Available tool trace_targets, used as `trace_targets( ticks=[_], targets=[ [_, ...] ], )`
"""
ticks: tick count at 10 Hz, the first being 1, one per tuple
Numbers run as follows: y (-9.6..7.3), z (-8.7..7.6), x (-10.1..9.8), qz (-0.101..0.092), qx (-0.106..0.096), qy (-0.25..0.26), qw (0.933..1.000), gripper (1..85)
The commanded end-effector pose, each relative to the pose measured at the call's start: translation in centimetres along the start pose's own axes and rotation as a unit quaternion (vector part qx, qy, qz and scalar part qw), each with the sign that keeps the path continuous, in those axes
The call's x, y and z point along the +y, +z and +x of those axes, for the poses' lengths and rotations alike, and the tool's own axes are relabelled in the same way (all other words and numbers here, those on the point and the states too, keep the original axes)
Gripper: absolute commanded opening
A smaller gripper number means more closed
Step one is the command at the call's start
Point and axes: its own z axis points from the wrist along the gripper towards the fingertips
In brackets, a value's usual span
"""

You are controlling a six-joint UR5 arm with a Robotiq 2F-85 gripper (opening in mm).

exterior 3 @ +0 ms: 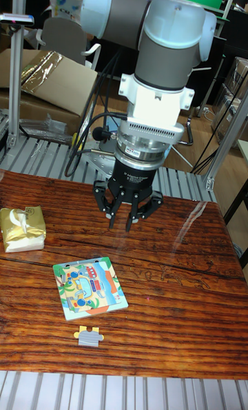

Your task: Assemble one piece of a puzzle

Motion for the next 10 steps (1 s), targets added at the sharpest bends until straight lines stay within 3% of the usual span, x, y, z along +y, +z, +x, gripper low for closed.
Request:
trace_targets(
  ticks=[1, 5, 7, 8, 10],
  targets=[
    [0.2, -1.2, 0.9, -0.013, -0.006, 0.012, 0.9998, 34.7],
    [0.1, -1.1, 1.2, -0.026, -0.013, 0.014, 0.9995, 34.7],
    [0.1, -2.1, 1.3, -0.029, -0.032, 0.007, 0.999, 35.3],
    [0.0, -2.1, 1.6, -0.034, -0.031, 0.009, 0.9989, 38.0],
    [0.1, -1.9, 1.2, -0.027, -0.028, 0.02, 0.9991, 38.3]
  ],
)
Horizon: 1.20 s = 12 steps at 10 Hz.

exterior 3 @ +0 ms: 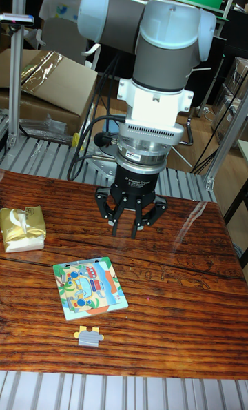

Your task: Assemble one piece of a puzzle

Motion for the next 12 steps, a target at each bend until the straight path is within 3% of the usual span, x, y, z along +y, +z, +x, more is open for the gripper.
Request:
trace_targets(
  ticks=[1, 3, 6, 8, 12],
  targets=[
    [-0.1, -0.2, 0.4, -0.009, -0.004, 0.013, 0.9999, 38.3],
    [-0.1, -0.6, 0.5, -0.011, -0.01, 0.022, 0.9997, 38.0],
    [-0.2, -1.1, 0.9, -0.018, -0.022, -0.012, 0.9995, 40.3],
    [2.0, -3.8, 1.0, -0.027, -0.027, -0.031, 0.9988, 45.3],
    [6.5, -6.8, -0.3, -0.017, -0.027, -0.049, 0.9983, 46.0]
  ],
)
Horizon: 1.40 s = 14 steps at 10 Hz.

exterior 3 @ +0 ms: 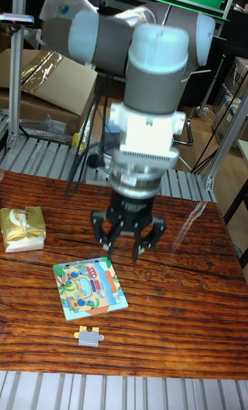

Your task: Assemble one piece of a puzzle

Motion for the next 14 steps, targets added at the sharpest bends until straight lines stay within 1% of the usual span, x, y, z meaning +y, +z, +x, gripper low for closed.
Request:
trace_targets(
  ticks=[1, 2, 5, 6, 8, 9, 10, 11, 13, 14],
  targets=[
    [3.5, -2.4, -1.0, -0.002, -0.005, -0.017, 0.9998, 46.0],
    [4.7, -3.3, -1.5, -0.003, -0.011, -0.023, 0.9997, 46.0],
    [6.2, -4.6, -1.8, -0.003, -0.014, -0.019, 0.9997, 46.3],
    [6.7, -4.7, -1.9, -0.001, -0.014, -0.017, 0.9998, 46.3],
    [6.7, -4.4, -1.9, -0.001, -0.009, -0.012, 0.9999, 46.0],
    [6.4, -4.3, -1.7, -0.005, -0.006, -0.008, 0.9999, 46.0],
    [5.8, -4.0, -1.5, -0.01, -0.005, -0.006, 0.9999, 46.0],
    [4.5, -3.3, -1.4, -0.014, 0.002, -0.001, 0.9999, 46.0],
    [1.4, -1.0, -1.7, -0.009, 0.019, 0.009, 0.9997, 45.7],
    [1.0, -0.4, -1.8, -0.006, 0.025, 0.013, 0.9996, 45.7]
  ],
)
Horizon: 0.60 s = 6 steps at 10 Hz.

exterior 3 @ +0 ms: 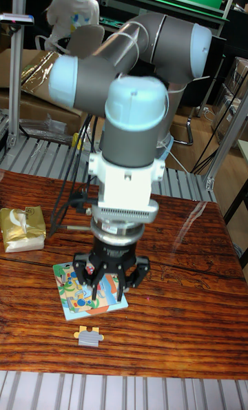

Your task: Assemble one piece of a puzzle

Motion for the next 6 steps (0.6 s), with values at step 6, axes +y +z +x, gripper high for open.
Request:
trace_targets(
  ticks=[6],
  targets=[
    [-2.18, 0.97, -0.09, -0.001, -0.001, 0.016, 0.9999, 45.7]
  ],
)
